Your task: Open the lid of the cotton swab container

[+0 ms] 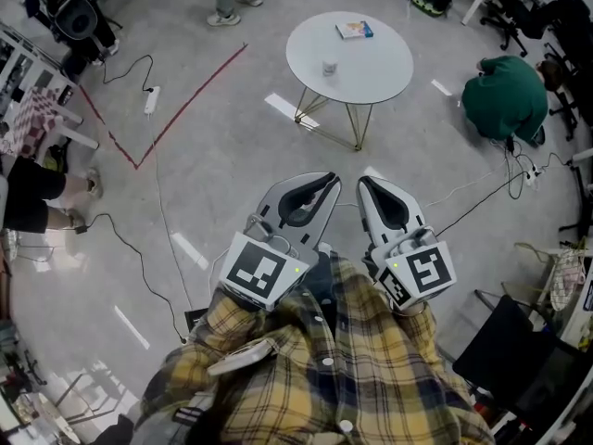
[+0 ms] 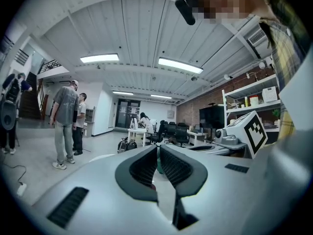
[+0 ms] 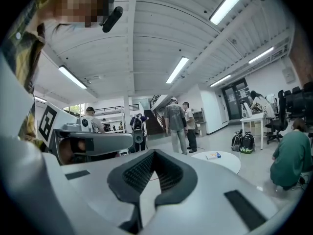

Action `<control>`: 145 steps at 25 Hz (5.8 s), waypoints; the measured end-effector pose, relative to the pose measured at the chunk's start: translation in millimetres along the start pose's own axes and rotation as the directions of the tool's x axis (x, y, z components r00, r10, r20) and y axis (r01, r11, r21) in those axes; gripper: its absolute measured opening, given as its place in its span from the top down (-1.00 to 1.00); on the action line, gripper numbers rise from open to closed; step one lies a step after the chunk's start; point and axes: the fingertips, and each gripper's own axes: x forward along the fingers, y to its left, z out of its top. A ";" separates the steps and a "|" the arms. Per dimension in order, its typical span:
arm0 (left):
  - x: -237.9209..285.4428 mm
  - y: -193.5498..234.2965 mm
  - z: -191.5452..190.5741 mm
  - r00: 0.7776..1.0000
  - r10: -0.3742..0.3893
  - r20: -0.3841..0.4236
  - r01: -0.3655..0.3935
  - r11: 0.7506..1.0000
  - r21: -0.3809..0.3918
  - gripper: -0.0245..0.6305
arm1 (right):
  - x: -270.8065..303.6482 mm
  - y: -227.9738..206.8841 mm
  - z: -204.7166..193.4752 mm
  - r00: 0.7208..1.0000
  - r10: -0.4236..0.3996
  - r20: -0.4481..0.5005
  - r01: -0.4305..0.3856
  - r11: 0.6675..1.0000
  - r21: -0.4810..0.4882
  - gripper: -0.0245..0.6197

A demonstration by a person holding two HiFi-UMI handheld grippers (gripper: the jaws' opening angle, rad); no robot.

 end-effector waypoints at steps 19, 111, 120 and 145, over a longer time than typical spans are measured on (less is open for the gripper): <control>110.6 130.1 9.3 1.000 0.023 -0.019 -0.024 0.999 -0.025 0.81 | 138.9 -90.6 11.4 0.997 0.041 -0.061 -0.041 0.999 0.010 0.87; 336.6 344.2 -142.0 0.947 0.043 -0.319 -0.086 0.989 -0.124 0.81 | 379.7 -314.4 -91.1 0.915 0.126 -0.384 -0.097 0.991 0.094 0.87; 333.2 340.3 -176.9 0.956 0.002 -0.293 -0.035 0.993 -0.109 0.81 | 378.9 -320.6 -114.3 0.909 0.117 -0.400 -0.071 0.989 0.127 0.87; 364.9 337.4 -287.4 0.865 -0.104 -0.491 0.150 0.987 0.054 -0.05 | 347.0 -326.6 -138.9 0.910 0.083 -0.407 -0.009 0.984 0.178 0.87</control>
